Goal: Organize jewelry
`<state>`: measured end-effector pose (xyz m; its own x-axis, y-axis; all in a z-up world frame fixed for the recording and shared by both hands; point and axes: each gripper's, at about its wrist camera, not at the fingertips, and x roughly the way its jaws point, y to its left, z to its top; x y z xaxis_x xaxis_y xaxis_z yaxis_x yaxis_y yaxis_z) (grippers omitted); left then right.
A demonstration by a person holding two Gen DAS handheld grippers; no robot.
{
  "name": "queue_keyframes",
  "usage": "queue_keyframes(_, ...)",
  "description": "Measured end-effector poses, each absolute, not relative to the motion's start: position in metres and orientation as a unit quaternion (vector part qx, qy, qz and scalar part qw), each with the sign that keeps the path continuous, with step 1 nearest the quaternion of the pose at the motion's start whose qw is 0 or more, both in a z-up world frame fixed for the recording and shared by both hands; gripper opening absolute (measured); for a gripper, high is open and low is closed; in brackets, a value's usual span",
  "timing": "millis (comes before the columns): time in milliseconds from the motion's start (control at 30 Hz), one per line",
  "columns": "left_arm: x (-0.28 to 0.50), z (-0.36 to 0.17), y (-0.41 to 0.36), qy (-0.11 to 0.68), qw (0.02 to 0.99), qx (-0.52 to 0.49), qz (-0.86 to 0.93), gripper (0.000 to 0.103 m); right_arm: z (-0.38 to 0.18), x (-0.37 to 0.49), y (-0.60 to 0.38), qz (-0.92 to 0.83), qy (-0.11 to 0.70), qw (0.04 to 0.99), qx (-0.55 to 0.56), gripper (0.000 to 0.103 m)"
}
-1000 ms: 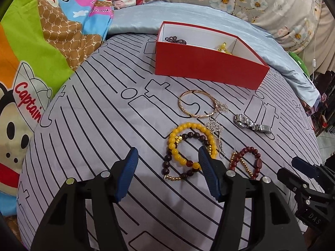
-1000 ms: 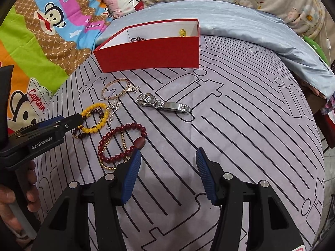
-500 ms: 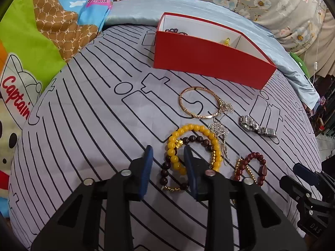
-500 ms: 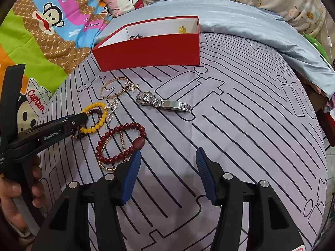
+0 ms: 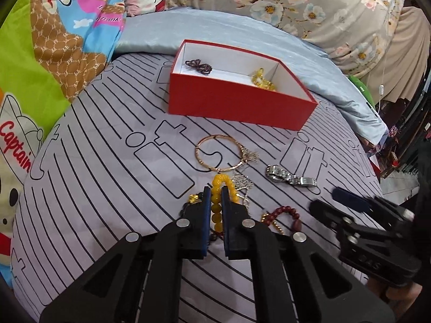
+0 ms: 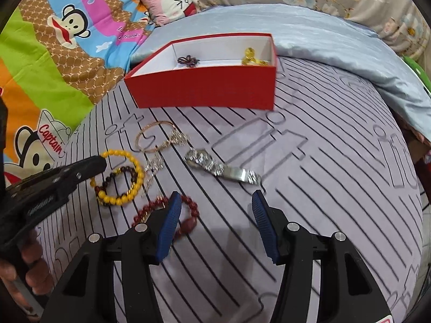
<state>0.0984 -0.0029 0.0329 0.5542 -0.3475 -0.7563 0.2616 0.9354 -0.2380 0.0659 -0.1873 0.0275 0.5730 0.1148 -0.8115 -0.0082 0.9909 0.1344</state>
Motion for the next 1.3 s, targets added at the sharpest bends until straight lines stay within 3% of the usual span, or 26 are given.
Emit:
queue_keyframes(467, 0.095, 0.032, 0.001, 0.446, 0.876, -0.052, -0.175, 0.007, 0.012, 0.127, -0.159, 0.082, 0.471, 0.879, -0.005, 0.05)
queue_keyframes(500, 0.095, 0.03, 0.002, 0.447, 0.876, -0.053, -0.174, 0.007, 0.01, 0.13, -0.158, 0.084, 0.474, 0.876, -0.007, 0.048)
queue_keyframes(567, 0.095, 0.029, 0.003, 0.449, 0.875, -0.054, -0.173, 0.007, 0.006, 0.133, -0.159, 0.087, 0.483, 0.871, -0.01, 0.03)
queue_keyframes(1300, 0.091, 0.024, -0.001, 0.455, 0.872, -0.052, -0.172, 0.007, 0.004, 0.089, -0.183, 0.083, 0.494, 0.865, 0.029, 0.031)
